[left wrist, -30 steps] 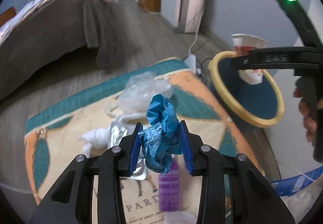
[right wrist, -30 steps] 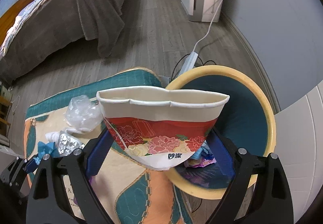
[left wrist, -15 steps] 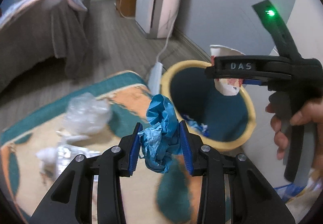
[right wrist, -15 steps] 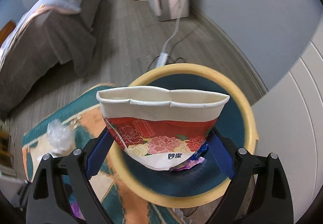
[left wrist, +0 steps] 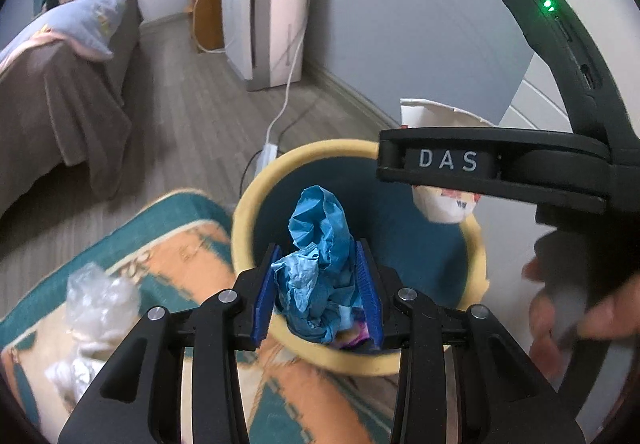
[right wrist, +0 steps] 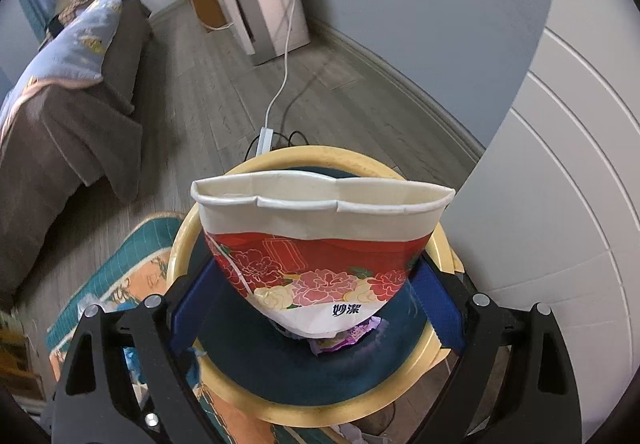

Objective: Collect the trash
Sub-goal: 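Carry glove and cup over the wastebasket and open both tools to drop them, then move both tools back over the stool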

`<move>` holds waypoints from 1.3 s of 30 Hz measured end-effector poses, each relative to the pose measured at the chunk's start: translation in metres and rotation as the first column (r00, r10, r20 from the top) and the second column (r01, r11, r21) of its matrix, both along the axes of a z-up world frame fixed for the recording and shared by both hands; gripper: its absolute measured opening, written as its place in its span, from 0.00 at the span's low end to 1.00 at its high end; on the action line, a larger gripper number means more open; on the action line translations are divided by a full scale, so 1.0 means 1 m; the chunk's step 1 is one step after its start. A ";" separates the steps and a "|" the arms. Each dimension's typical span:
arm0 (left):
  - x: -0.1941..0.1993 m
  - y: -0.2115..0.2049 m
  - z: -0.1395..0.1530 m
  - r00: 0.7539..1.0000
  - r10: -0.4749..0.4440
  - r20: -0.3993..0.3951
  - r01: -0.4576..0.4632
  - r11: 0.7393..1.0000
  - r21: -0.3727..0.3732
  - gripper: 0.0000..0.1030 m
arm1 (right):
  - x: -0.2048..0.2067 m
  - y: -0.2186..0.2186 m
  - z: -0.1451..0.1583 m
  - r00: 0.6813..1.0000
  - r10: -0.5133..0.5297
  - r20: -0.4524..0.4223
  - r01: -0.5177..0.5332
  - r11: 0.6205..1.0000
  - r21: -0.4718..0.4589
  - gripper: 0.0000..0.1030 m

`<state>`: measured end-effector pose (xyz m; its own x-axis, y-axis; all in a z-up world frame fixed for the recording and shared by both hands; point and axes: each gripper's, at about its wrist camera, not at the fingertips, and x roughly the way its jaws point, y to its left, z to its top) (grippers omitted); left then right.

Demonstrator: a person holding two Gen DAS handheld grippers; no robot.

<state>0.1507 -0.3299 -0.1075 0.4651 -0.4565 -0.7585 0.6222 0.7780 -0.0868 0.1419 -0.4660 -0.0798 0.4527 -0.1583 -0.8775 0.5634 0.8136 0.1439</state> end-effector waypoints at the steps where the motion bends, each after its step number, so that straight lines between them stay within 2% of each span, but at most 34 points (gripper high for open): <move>1: 0.001 -0.002 0.000 1.000 0.001 0.008 -0.001 1.000 -0.001 0.40 | 0.000 0.000 0.000 1.000 -0.002 0.000 0.002 1.000 0.000 0.87; 6: -0.001 0.002 0.002 0.999 0.014 0.029 -0.013 1.000 -0.023 0.65 | 0.001 0.000 -0.002 1.000 0.000 -0.008 0.000 1.000 -0.001 0.93; 14: 0.007 0.019 0.004 0.996 0.079 0.038 -0.078 0.997 -0.031 0.89 | 0.005 0.005 -0.006 0.999 0.026 -0.036 -0.026 1.000 0.003 0.94; 23: 0.005 0.058 0.012 0.987 0.150 0.052 -0.149 0.989 -0.024 0.92 | 0.008 0.018 0.002 0.998 0.043 -0.040 -0.043 0.999 -0.003 0.94; 30: -0.010 0.108 0.047 0.975 0.195 0.107 -0.196 0.981 0.002 0.92 | 0.002 0.046 0.026 0.993 0.122 -0.009 -0.122 0.990 -0.071 0.94; 35: -0.037 0.163 0.083 0.960 0.236 0.154 -0.237 0.972 -0.013 0.93 | -0.015 0.066 0.038 0.987 0.160 0.019 -0.160 0.987 -0.018 0.94; 39: -0.056 0.209 0.098 0.944 0.290 0.158 -0.290 0.957 -0.023 0.94 | -0.029 0.084 0.045 0.985 0.172 0.023 -0.173 0.985 0.023 0.94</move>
<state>0.0942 -0.1212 -0.0099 0.6915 -0.2838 -0.6643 0.3753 0.9269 -0.0052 0.1129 -0.3819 -0.0348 0.4900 -0.0550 -0.8700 0.4117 0.8943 0.1754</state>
